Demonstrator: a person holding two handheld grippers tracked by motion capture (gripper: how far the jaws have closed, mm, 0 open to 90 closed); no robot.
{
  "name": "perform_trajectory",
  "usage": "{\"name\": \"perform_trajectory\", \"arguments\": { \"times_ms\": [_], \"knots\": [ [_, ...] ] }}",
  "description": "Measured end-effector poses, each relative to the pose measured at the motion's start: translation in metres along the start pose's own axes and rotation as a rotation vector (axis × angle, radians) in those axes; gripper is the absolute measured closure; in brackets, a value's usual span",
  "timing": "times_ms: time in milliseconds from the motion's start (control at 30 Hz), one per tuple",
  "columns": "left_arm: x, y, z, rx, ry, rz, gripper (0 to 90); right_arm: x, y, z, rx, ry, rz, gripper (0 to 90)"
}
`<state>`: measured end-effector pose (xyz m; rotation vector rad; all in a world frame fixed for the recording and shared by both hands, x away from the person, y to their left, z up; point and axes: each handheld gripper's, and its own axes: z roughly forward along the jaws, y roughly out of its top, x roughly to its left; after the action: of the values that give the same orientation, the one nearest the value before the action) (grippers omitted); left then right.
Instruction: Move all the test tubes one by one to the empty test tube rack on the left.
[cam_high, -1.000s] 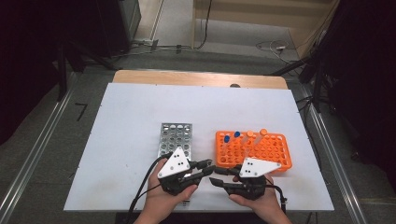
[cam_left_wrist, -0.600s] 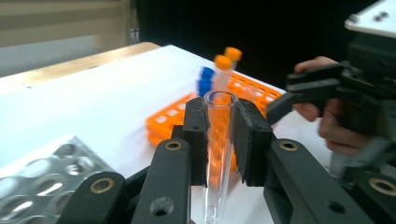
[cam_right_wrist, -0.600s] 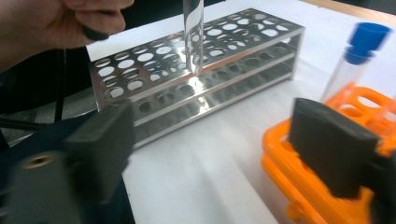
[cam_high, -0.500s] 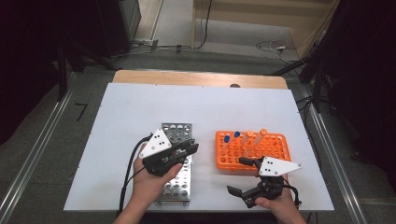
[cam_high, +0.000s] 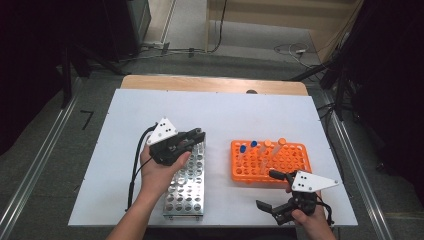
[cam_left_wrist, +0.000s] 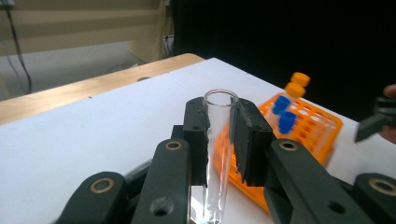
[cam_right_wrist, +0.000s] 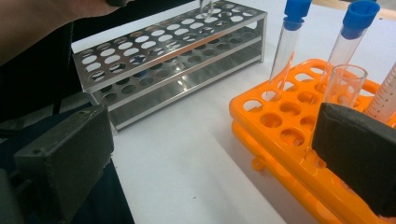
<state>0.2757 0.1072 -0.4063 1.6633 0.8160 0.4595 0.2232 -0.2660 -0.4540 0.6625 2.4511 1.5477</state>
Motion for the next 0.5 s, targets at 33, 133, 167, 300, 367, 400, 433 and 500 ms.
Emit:
{"name": "perform_trajectory", "arguments": {
  "times_ms": [33, 133, 167, 300, 367, 400, 433, 500],
  "knots": [
    [0.002, 0.001, 0.002, -0.001, 0.007, -0.001, 76.9, 0.000, 0.000, 0.000, 0.002, 0.000, 0.001, 0.0],
    [0.011, 0.004, 0.010, 0.003, 0.031, -0.006, 76.9, -0.001, -0.001, 0.001, 0.008, -0.004, 0.001, 0.0],
    [0.014, 0.004, 0.012, -0.001, 0.039, -0.010, 76.9, -0.001, -0.001, 0.001, 0.007, -0.004, 0.000, 0.0],
    [0.024, 0.006, 0.024, -0.001, 0.073, -0.014, 76.9, -0.004, -0.002, 0.000, 0.007, -0.010, 0.013, 0.0],
    [0.026, 0.006, 0.026, -0.003, 0.080, -0.018, 76.9, -0.004, -0.003, 0.001, 0.010, -0.012, 0.013, 0.0],
    [0.028, 0.006, 0.028, -0.001, 0.084, -0.022, 76.9, -0.004, -0.003, 0.001, 0.010, -0.012, 0.013, 0.0],
    [0.030, 0.006, 0.030, -0.004, 0.085, -0.032, 77.0, -0.005, -0.003, 0.001, 0.013, -0.013, 0.014, 0.0],
    [0.032, 0.006, 0.034, 0.000, 0.093, -0.034, 76.9, -0.005, -0.003, 0.002, 0.014, -0.013, 0.010, 0.0]
  ]
}}
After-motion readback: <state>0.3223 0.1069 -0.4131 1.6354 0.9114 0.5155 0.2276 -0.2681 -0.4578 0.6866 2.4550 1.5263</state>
